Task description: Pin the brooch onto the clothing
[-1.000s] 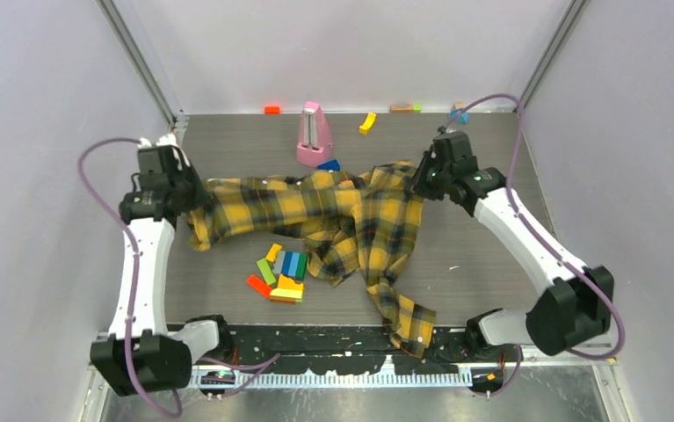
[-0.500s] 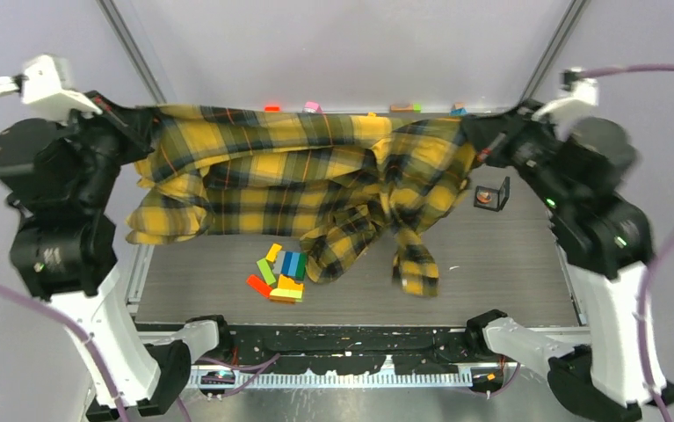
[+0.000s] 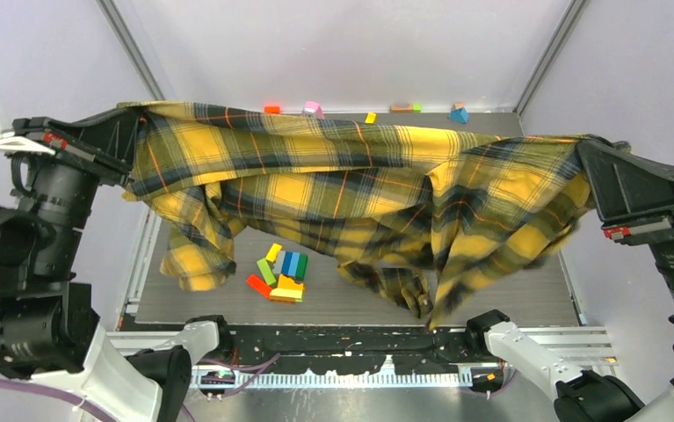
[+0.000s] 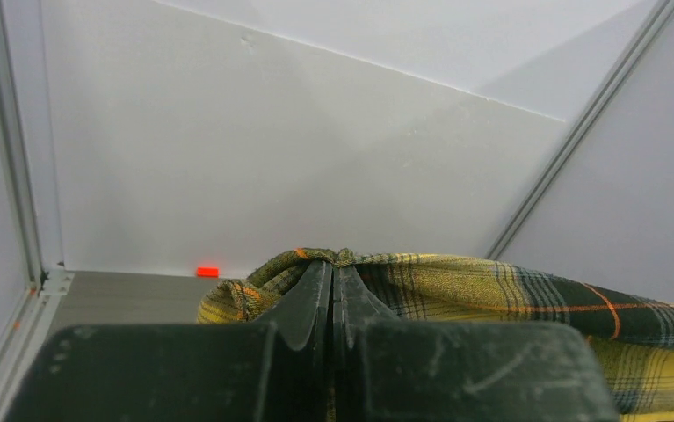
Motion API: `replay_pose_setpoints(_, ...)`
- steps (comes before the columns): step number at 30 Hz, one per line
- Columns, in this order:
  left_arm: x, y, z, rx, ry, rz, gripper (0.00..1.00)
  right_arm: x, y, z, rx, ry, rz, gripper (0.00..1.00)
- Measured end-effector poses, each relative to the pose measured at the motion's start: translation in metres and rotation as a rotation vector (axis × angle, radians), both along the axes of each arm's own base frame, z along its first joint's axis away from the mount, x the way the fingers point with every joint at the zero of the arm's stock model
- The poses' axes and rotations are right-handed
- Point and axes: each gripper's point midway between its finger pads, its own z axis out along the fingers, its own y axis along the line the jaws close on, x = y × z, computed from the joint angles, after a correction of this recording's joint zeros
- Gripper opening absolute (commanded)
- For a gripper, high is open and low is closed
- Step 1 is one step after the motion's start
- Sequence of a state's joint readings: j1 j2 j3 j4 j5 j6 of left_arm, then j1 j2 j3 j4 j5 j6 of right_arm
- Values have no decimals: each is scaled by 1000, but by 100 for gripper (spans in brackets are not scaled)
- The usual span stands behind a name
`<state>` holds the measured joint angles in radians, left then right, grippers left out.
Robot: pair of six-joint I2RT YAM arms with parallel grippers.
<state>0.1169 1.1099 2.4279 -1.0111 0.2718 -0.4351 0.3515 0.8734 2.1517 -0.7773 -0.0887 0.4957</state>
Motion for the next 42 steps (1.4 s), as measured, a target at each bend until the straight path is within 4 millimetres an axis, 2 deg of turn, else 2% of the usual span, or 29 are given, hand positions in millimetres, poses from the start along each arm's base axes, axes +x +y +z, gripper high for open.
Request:
replay_pose_setpoints(3,18,-1,-11,-6,50,-19,0,11,2,-8,-5,27,-10,1)
replay_pose_setpoints(5,35,-1,-23,-10,97,-31,0,28,3,-20,-9,75,-39,1)
replay_pose_setpoints(8,74,0,-50,-19,202,-51,0,67,4,-48,-29,171,-106,1)
replay_pose_setpoints(10,108,2,-76,-28,293,-62,0,100,5,-71,-50,243,-160,1)
replay_pose_setpoints(15,195,12,-151,-55,527,-66,0,197,21,-133,-121,426,-272,1)
replay_pose_setpoints(17,227,17,-182,-63,612,-62,0,230,27,-149,-141,471,-302,1)
replay_pose_setpoints(20,263,23,-210,-66,681,-58,0,290,39,-178,-168,540,-331,1)
replay_pose_setpoints(22,284,24,-212,-64,679,-62,0,325,42,-190,-164,575,-337,1)
replay_pose_setpoints(23,293,25,-207,-62,662,-64,0,340,41,-191,-152,582,-338,1)
replay_pose_setpoints(24,299,26,-201,-59,642,-64,0,351,40,-189,-138,582,-338,1)
replay_pose_setpoints(26,310,27,-175,-53,568,-64,0,372,35,-169,-93,548,-331,1)
replay_pose_setpoints(28,312,26,-139,-52,466,-69,0,378,33,-138,-54,481,-314,1)
replay_pose_setpoints(31,300,23,-96,-49,338,-78,0,363,31,-85,-13,360,-286,1)
replay_pose_setpoints(33,289,21,-79,-48,289,-85,0,342,30,-50,8,272,-260,1)
replay_pose_setpoints(35,276,20,-75,-45,277,-89,0,318,31,-29,14,216,-231,1)
replay_pose_setpoints(36,270,20,-76,-45,281,-90,0,305,32,-24,14,196,-212,1)
replay_pose_setpoints(39,245,17,-97,-32,335,-92,0,264,36,-35,9,211,-144,1)
replay_pose_setpoints(40,238,17,-104,-24,349,-92,0,255,38,-45,6,232,-119,1)
replay_pose_setpoints(42,218,17,-133,-10,412,-79,0,232,46,-72,0,289,-49,1)
